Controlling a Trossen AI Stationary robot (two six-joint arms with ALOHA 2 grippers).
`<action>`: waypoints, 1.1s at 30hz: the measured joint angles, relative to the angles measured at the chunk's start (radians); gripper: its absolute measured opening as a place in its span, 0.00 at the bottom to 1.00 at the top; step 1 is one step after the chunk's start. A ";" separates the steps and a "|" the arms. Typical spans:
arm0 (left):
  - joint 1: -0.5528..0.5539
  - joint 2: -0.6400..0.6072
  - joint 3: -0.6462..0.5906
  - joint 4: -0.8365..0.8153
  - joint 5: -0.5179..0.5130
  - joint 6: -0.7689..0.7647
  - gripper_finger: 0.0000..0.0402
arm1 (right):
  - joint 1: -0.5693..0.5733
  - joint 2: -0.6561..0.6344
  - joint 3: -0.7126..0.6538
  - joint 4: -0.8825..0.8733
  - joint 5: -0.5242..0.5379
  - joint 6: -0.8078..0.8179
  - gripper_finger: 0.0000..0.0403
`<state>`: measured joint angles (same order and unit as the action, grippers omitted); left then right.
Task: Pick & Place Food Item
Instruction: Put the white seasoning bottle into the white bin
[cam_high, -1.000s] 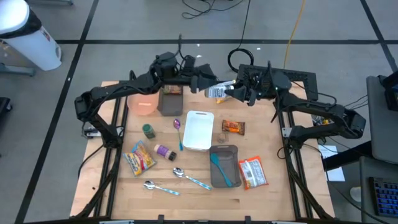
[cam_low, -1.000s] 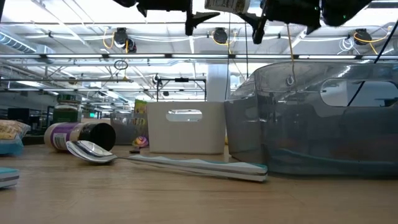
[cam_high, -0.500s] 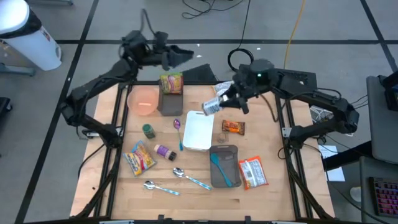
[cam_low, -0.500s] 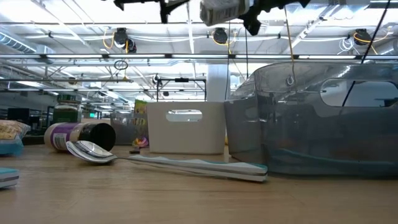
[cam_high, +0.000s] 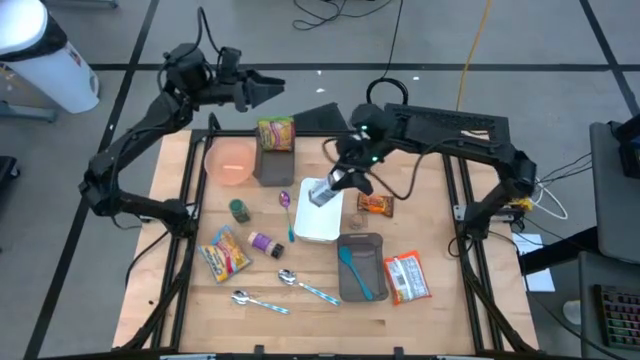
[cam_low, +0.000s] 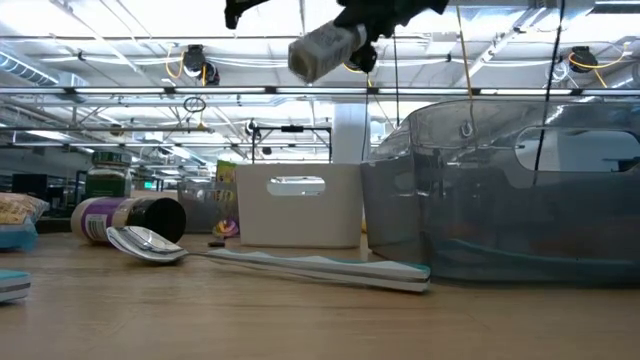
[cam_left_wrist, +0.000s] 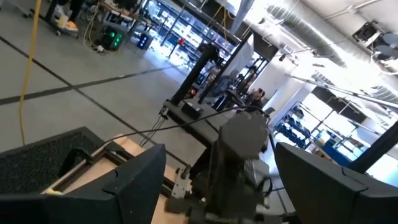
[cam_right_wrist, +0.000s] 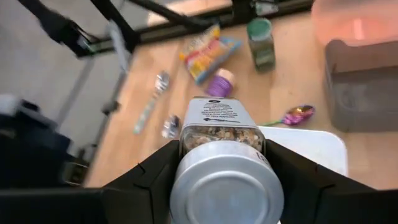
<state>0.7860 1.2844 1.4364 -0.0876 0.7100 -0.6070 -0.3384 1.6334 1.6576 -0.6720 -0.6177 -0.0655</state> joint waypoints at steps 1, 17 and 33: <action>0.001 -0.001 0.000 0.001 0.000 -0.001 0.77 | 0.005 0.026 0.030 -0.034 0.022 -0.026 0.48; -0.001 -0.001 0.000 0.010 -0.003 0.001 0.76 | 0.027 0.305 0.289 -0.291 0.261 -0.194 0.48; -0.002 -0.001 0.000 0.010 -0.004 0.001 0.78 | 0.057 0.319 0.255 -0.290 0.332 -0.233 0.48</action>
<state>0.7841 1.2835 1.4364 -0.0776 0.7063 -0.6062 -0.2811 1.9522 1.9121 -0.9625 -0.2853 -0.2989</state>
